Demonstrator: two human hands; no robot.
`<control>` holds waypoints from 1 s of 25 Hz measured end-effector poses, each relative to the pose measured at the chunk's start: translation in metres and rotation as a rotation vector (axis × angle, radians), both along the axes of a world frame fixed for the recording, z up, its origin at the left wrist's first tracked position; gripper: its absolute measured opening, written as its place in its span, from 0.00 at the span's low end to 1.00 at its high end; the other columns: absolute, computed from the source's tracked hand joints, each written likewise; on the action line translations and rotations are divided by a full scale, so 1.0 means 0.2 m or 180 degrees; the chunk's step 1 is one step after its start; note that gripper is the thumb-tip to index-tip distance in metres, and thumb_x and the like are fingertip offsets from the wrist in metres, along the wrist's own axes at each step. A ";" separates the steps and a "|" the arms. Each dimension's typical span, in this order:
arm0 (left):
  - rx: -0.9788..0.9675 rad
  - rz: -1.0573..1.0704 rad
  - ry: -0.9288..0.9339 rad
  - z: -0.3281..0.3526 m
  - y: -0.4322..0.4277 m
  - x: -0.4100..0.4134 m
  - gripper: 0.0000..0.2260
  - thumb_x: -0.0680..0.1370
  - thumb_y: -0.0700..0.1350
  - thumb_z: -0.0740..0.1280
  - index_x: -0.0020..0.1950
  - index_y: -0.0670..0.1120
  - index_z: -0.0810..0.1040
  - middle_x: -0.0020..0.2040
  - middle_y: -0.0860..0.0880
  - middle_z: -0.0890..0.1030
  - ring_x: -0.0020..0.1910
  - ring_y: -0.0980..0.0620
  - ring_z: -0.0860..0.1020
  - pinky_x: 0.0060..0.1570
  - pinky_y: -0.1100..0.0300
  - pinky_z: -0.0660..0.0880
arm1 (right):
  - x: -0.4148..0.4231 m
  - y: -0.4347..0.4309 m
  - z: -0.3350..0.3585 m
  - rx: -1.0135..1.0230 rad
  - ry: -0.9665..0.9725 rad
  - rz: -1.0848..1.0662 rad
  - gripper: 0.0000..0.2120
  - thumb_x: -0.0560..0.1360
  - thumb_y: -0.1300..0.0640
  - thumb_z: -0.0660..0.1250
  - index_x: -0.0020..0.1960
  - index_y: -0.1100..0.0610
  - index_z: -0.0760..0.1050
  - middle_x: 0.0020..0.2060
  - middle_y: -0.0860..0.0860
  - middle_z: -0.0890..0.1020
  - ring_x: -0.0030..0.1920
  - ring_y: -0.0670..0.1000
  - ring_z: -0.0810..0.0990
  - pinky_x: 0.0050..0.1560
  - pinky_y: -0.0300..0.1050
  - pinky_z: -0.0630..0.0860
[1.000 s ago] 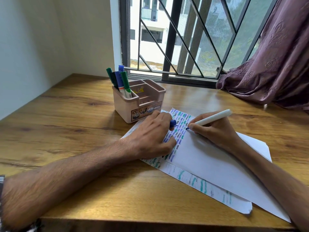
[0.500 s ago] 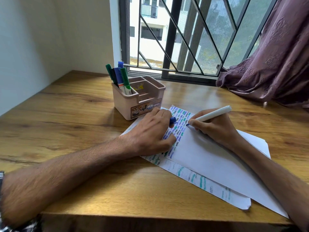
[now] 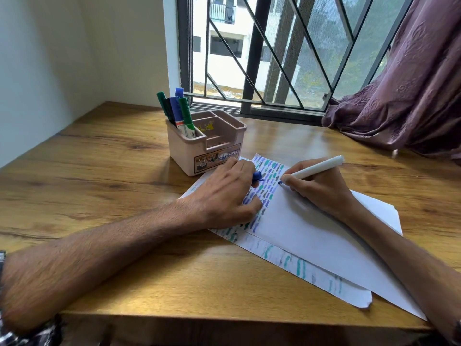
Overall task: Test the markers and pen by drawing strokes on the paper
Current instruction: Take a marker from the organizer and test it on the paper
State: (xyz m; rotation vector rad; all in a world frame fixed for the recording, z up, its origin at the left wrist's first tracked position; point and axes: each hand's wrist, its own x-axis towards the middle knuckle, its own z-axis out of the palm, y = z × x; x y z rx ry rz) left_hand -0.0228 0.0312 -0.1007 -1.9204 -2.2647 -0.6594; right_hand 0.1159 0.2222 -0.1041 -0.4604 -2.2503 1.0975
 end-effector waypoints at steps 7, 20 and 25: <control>-0.0013 0.0006 0.0007 -0.01 0.01 0.00 0.12 0.79 0.55 0.63 0.57 0.51 0.69 0.54 0.51 0.72 0.52 0.54 0.67 0.50 0.61 0.64 | 0.00 0.00 0.00 0.0040 -0.0008 0.0115 0.03 0.73 0.69 0.76 0.40 0.66 0.84 0.23 0.45 0.80 0.24 0.40 0.72 0.25 0.33 0.67; 0.0021 0.0050 0.0027 -0.01 0.01 0.00 0.11 0.79 0.55 0.64 0.56 0.51 0.69 0.52 0.52 0.71 0.52 0.54 0.66 0.49 0.62 0.62 | -0.01 0.00 -0.01 0.0060 0.0071 0.0101 0.04 0.73 0.70 0.75 0.39 0.69 0.83 0.20 0.43 0.78 0.22 0.40 0.71 0.23 0.31 0.64; -0.0013 0.0071 0.0021 0.00 0.01 0.01 0.12 0.79 0.55 0.64 0.57 0.51 0.69 0.53 0.52 0.71 0.52 0.54 0.66 0.49 0.62 0.62 | -0.01 0.00 -0.01 0.0148 0.0113 0.0196 0.04 0.73 0.71 0.75 0.40 0.71 0.83 0.21 0.42 0.79 0.22 0.39 0.72 0.24 0.30 0.65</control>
